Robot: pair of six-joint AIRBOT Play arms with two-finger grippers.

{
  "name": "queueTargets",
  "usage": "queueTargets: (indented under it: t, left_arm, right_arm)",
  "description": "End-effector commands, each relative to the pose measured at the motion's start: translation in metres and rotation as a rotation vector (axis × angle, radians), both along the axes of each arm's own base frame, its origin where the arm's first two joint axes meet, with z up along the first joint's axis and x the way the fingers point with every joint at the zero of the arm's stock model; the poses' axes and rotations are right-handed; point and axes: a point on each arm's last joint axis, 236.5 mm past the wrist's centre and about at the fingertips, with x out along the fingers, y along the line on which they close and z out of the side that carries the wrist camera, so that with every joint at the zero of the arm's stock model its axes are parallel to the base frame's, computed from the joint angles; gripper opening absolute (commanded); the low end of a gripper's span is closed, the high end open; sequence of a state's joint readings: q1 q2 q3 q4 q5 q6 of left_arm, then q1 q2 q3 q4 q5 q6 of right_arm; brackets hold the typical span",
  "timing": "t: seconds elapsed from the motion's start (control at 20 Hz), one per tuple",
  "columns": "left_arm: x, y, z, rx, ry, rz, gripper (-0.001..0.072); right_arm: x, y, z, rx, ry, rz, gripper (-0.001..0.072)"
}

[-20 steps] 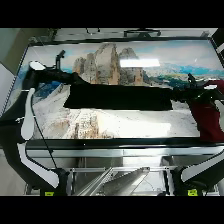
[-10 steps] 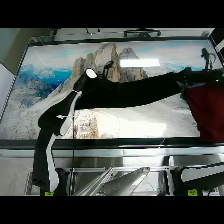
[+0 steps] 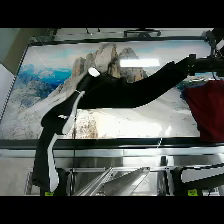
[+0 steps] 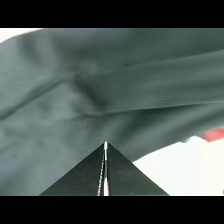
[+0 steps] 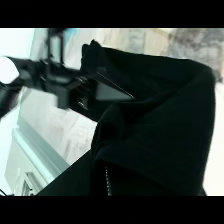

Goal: Fold the shirts.

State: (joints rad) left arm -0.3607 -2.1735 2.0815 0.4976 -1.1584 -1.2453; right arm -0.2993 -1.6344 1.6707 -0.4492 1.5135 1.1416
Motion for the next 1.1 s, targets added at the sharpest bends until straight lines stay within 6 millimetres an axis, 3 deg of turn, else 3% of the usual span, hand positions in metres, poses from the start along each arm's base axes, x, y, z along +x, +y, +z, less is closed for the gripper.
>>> queueTargets:
  t: [0.0, 0.15, 0.25, 0.35, 0.5, 0.65, 0.75, 0.85, 0.9, 0.95, 1.0, 1.05]
  left_arm:
    - [-0.003, 0.074, 0.086, -0.078, -0.041, -0.008, 0.0014]
    - [-0.007, 0.160, 0.124, -0.032, -0.064, 0.058, 0.0013]
    - [-0.018, 0.221, 0.124, 0.097, -0.043, 0.108, 0.0013]
    - [-0.033, 0.276, 0.131, 0.196, -0.047, 0.171, 0.0013]
    - [-0.036, 0.348, 0.156, 0.284, -0.111, 0.342, 0.0013]
    - [-0.040, 0.402, 0.158, 0.376, -0.133, 0.473, 0.0017]
    - [-0.043, 0.417, 0.148, 0.373, -0.105, 0.498, 0.0018]
    - [-0.047, 0.423, 0.130, 0.370, -0.065, 0.503, 0.0018]
    - [-0.050, 0.422, 0.122, 0.368, -0.049, 0.493, 0.0017]
    - [-0.051, 0.420, 0.117, 0.369, -0.047, 0.479, 0.0017]
    - [-0.051, 0.418, 0.114, 0.372, -0.054, 0.469, 0.0017]
    - [-0.049, 0.417, 0.112, 0.372, -0.057, 0.469, 0.0017]
  right_arm:
    - [0.010, 0.053, 0.007, 0.006, -0.041, 0.028, 0.0013]
    - [0.029, 0.136, 0.014, 0.006, -0.143, 0.015, 0.0013]
    - [0.037, 0.200, 0.012, 0.015, -0.201, -0.007, 0.0014]
    - [0.037, 0.262, -0.009, 0.016, -0.222, -0.015, 0.0014]
    - [0.023, 0.340, -0.066, -0.002, -0.194, -0.011, 0.0014]
    - [0.017, 0.384, -0.128, -0.060, -0.198, -0.050, 0.0014]
    - [0.022, 0.398, -0.158, -0.075, -0.199, -0.134, 0.0013]
    - [0.026, 0.406, -0.174, -0.076, -0.201, -0.229, 0.0026]
    - [0.021, 0.411, -0.177, -0.078, -0.203, -0.227, 0.0246]
    - [0.019, 0.414, -0.175, -0.074, -0.203, -0.217, 0.0607]
    - [0.014, 0.421, -0.167, -0.064, -0.211, -0.177, 0.0697]
    - [0.008, 0.429, -0.157, -0.063, -0.244, -0.108, 0.0698]
